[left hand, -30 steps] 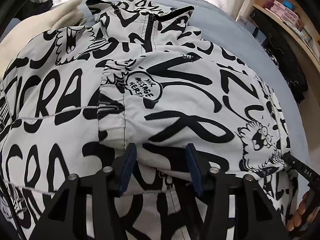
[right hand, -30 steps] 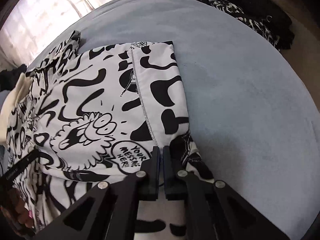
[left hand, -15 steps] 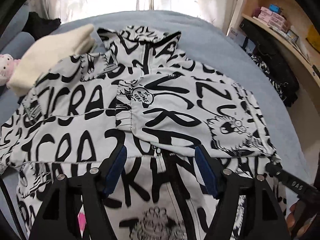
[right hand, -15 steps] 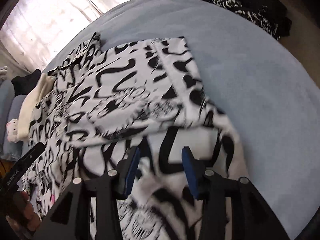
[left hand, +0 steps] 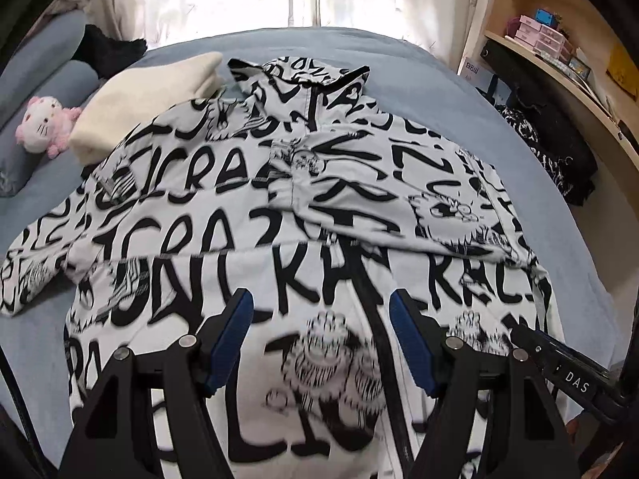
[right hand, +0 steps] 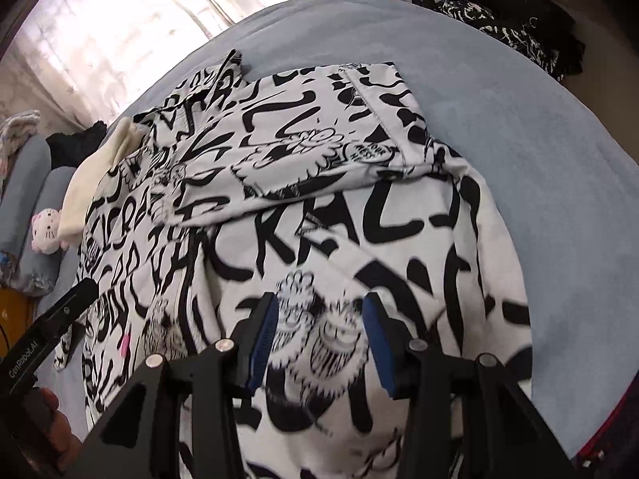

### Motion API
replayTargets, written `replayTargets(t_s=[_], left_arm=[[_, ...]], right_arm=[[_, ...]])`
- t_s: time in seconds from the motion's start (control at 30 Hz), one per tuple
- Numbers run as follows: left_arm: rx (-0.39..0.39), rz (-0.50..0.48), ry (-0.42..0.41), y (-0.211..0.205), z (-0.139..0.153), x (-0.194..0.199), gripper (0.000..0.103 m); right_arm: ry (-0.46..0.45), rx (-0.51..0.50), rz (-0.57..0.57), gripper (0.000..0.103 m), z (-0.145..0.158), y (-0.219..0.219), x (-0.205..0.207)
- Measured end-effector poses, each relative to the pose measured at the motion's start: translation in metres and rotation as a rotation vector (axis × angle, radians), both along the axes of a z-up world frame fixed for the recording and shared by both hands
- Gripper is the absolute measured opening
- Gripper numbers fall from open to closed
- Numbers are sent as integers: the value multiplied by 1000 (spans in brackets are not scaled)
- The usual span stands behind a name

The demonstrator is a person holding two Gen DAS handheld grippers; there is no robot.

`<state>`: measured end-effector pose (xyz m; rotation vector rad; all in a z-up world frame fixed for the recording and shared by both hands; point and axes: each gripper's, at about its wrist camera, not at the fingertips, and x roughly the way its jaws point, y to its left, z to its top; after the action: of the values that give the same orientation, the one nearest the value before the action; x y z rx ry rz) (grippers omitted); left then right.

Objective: Fold large clothes

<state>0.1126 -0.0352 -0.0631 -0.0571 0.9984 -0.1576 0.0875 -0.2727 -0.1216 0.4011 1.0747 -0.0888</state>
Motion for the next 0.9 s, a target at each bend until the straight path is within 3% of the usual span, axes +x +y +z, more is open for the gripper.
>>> replayTargets(t_s=[0.4, 0.9], left_arm=[[24, 36, -33, 31, 9, -61, 69], [27, 99, -106, 98, 23, -112, 69]], right_arm=[[-39, -71, 78, 44, 15, 36, -42], [-42, -173, 268, 44, 27, 130, -65]])
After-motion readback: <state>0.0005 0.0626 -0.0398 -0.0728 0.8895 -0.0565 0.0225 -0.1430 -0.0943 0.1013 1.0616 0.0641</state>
